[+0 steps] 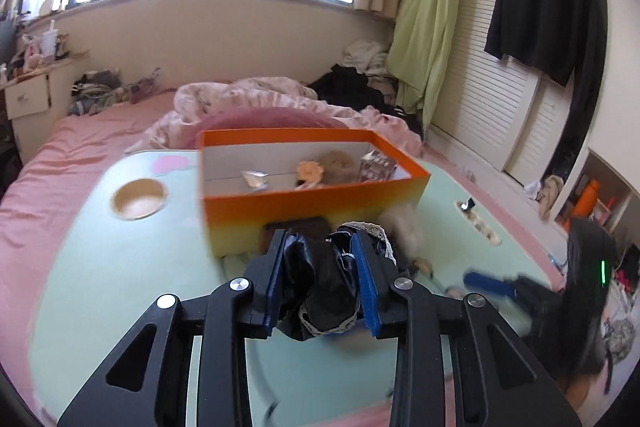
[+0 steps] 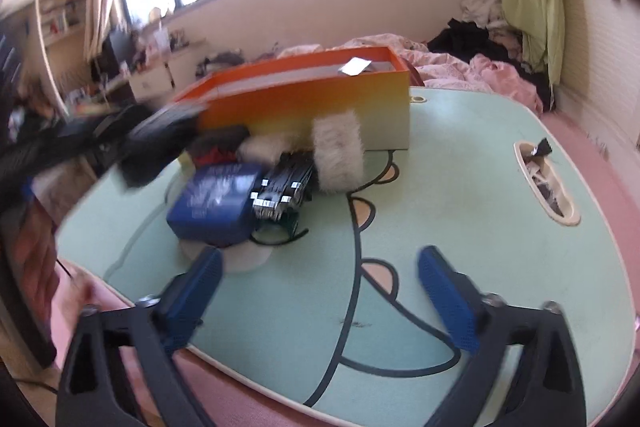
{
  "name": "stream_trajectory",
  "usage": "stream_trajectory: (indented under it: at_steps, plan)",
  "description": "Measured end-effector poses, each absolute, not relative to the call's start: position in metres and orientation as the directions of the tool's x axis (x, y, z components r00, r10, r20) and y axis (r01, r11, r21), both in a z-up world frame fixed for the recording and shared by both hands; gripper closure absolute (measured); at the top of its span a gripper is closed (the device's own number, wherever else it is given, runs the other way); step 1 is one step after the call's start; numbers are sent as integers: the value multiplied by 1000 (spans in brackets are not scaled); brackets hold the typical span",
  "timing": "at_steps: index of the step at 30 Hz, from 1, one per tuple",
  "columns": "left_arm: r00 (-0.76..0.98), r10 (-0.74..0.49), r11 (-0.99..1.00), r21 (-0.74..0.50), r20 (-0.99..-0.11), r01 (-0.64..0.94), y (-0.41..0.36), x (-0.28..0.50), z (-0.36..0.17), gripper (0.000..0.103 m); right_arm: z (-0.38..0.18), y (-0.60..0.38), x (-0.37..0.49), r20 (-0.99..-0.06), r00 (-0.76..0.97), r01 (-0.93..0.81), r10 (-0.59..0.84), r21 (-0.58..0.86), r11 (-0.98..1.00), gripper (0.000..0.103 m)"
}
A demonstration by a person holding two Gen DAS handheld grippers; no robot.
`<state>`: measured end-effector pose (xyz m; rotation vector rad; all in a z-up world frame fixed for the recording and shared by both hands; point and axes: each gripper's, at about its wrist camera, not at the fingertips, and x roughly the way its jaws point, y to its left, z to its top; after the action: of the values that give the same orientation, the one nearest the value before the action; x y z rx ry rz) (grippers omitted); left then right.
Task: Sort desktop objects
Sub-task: 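Grasp the black lace fabric with the left gripper while the right gripper grasps the toy car, then drop the black lace fabric into the box with the left gripper while the right drops the toy car in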
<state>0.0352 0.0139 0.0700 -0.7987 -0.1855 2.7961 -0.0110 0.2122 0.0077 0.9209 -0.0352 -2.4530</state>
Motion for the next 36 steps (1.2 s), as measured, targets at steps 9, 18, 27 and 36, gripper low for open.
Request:
stream_trajectory:
  at_steps: [9,18,27,36]
  plan:
    - [-799,162,-986,-131,-578,-105,2,42,21,68,29,184,-50,-623,-591,421,-513,305,-854,48]
    - [-800,182,-982,-154,-572,-114,-4,44,21,68,16,177,-52,-685,-541,446,-487,257,-857,71]
    - [-843,202,-978,-148,-498,-147,-2,48,64,68,50,212,-32,-548,-526,504,-650,415,-757,71]
    - [-870,172,-974,-212,-463,-80,7,-52,123,35,97,186,-119,-488,-599,439,-635,462,-770,50]
